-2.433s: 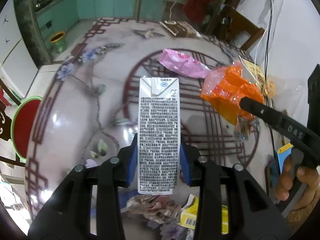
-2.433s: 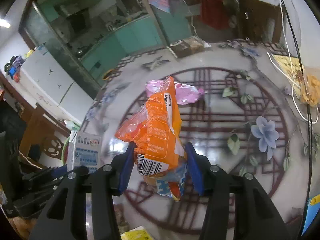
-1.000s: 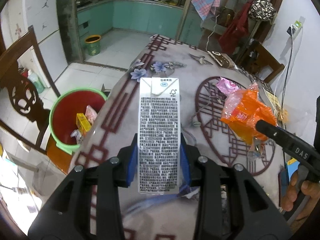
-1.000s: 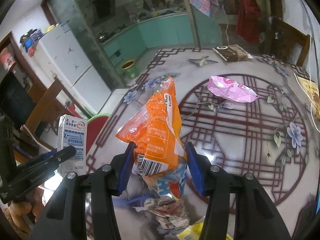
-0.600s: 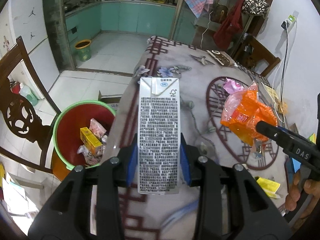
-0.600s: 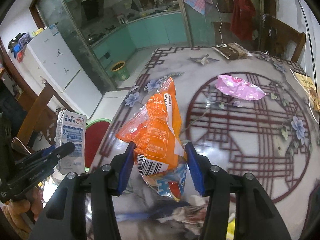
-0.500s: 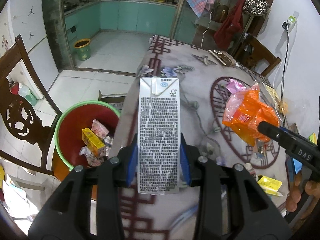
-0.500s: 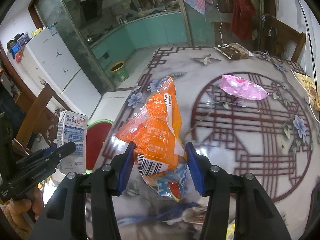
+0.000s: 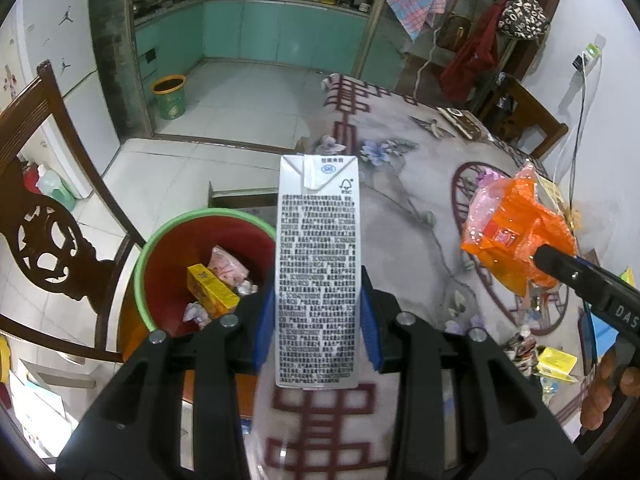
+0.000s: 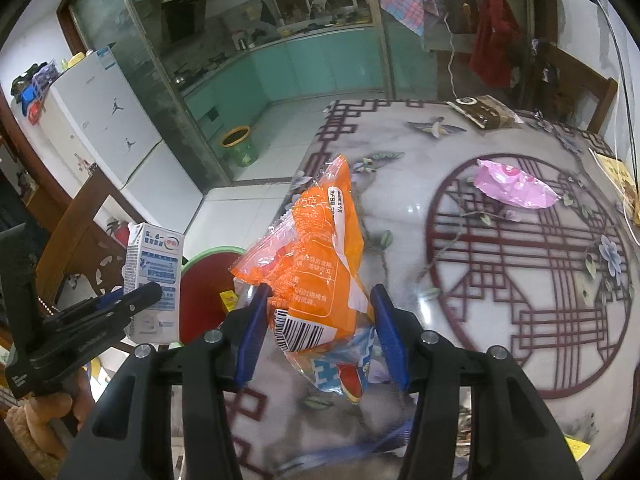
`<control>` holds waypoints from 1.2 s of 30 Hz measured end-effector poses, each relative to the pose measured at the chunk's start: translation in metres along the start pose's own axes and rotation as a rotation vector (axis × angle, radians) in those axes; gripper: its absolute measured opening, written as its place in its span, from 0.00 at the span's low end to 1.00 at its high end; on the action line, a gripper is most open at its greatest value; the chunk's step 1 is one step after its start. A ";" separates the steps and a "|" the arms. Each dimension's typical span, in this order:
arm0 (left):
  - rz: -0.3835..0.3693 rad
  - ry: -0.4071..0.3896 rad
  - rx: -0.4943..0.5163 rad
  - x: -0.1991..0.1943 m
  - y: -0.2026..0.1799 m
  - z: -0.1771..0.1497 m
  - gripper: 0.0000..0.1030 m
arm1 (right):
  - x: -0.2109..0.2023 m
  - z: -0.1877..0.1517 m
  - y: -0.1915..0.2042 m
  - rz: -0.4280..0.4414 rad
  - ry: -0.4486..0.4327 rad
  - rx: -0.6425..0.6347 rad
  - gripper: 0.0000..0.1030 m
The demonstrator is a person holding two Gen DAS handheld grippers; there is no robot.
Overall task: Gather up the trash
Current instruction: 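Carry the milk carton and orange snack bag over the red bucket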
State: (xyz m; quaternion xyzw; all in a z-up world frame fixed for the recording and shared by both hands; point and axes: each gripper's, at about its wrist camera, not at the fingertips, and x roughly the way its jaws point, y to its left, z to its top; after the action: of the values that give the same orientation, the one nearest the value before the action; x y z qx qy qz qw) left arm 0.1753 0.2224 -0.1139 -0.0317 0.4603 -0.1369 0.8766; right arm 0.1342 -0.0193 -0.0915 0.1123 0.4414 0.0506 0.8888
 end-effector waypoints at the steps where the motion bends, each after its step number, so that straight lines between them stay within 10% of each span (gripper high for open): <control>1: 0.005 0.001 -0.004 0.000 0.004 0.000 0.35 | 0.003 0.000 0.006 0.001 0.004 -0.007 0.48; 36: 0.080 0.066 -0.148 0.037 0.124 0.019 0.35 | 0.097 0.021 0.133 0.101 0.146 -0.185 0.48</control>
State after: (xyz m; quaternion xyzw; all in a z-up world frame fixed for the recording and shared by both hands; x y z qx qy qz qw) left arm 0.2367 0.3299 -0.1555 -0.0736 0.4986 -0.0685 0.8610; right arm 0.2103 0.1245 -0.1217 0.0478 0.4920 0.1441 0.8573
